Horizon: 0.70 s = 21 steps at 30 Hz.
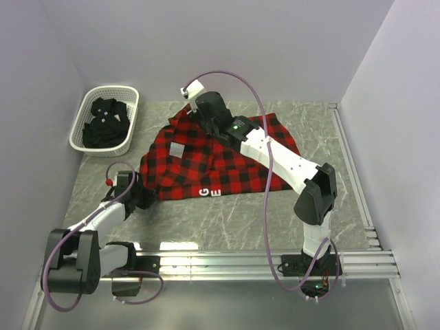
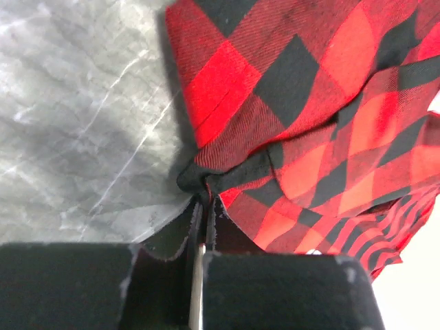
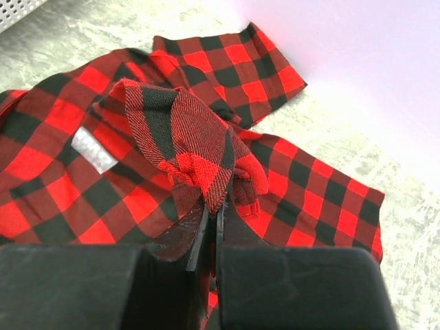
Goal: Fold and stack the long sleeve shirts
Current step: Fold the shirt
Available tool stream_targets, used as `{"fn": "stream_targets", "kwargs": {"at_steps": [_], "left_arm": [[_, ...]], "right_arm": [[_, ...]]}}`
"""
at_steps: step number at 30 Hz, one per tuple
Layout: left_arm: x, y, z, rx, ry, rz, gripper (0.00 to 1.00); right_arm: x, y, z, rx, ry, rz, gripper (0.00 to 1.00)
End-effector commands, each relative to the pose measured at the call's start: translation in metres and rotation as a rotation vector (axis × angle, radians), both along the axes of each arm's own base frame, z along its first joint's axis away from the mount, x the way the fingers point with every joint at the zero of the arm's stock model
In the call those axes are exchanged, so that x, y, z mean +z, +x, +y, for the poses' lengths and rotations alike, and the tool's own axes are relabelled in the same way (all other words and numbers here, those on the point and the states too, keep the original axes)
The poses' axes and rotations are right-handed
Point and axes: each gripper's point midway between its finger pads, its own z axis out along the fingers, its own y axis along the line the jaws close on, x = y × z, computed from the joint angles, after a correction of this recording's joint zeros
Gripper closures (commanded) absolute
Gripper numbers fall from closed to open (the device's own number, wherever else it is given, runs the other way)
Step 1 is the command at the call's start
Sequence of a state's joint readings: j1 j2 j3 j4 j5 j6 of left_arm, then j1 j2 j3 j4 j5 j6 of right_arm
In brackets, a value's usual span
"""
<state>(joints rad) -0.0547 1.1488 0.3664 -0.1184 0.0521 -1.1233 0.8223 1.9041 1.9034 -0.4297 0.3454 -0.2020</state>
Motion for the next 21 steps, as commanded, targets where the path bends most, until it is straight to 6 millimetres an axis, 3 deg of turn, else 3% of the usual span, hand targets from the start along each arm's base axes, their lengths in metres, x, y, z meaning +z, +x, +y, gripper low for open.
{"fn": "stream_targets", "kwargs": {"at_steps": [1, 5, 7, 10, 11, 14, 15, 18, 21], "left_arm": [[-0.020, -0.030, -0.009, -0.002, -0.058, 0.102, 0.98], [-0.026, -0.039, -0.012, -0.003, -0.084, 0.130, 0.95], [-0.018, -0.037, -0.014, -0.011, -0.091, 0.114, 0.88], [0.009, -0.027, -0.012, -0.031, -0.067, 0.056, 0.65], [0.026, -0.021, -0.011, -0.038, -0.057, 0.001, 0.49], [0.063, -0.012, -0.001, -0.052, 0.025, -0.071, 0.21], [0.086, -0.003, 0.001, -0.060, 0.043, -0.131, 0.17], [0.115, 0.005, 0.003, -0.100, 0.096, -0.187, 0.12], [0.134, 0.018, -0.009, -0.181, 0.095, -0.268, 0.17]], "right_arm": [[0.025, -0.007, -0.002, 0.004, 0.054, -0.032, 1.00], [0.027, -0.008, -0.001, 0.014, 0.051, -0.035, 1.00], [0.030, -0.007, 0.000, 0.024, 0.042, -0.041, 1.00], [0.028, -0.005, 0.004, 0.046, 0.021, -0.047, 1.00], [0.028, -0.004, 0.006, 0.049, 0.018, -0.054, 1.00], [0.029, 0.000, 0.008, 0.061, 0.005, -0.077, 1.00], [0.032, 0.000, 0.010, 0.066, 0.005, -0.085, 1.00], [0.032, 0.003, 0.015, 0.086, 0.002, -0.099, 1.00], [0.032, 0.006, 0.020, 0.105, -0.014, -0.123, 1.00]]}}
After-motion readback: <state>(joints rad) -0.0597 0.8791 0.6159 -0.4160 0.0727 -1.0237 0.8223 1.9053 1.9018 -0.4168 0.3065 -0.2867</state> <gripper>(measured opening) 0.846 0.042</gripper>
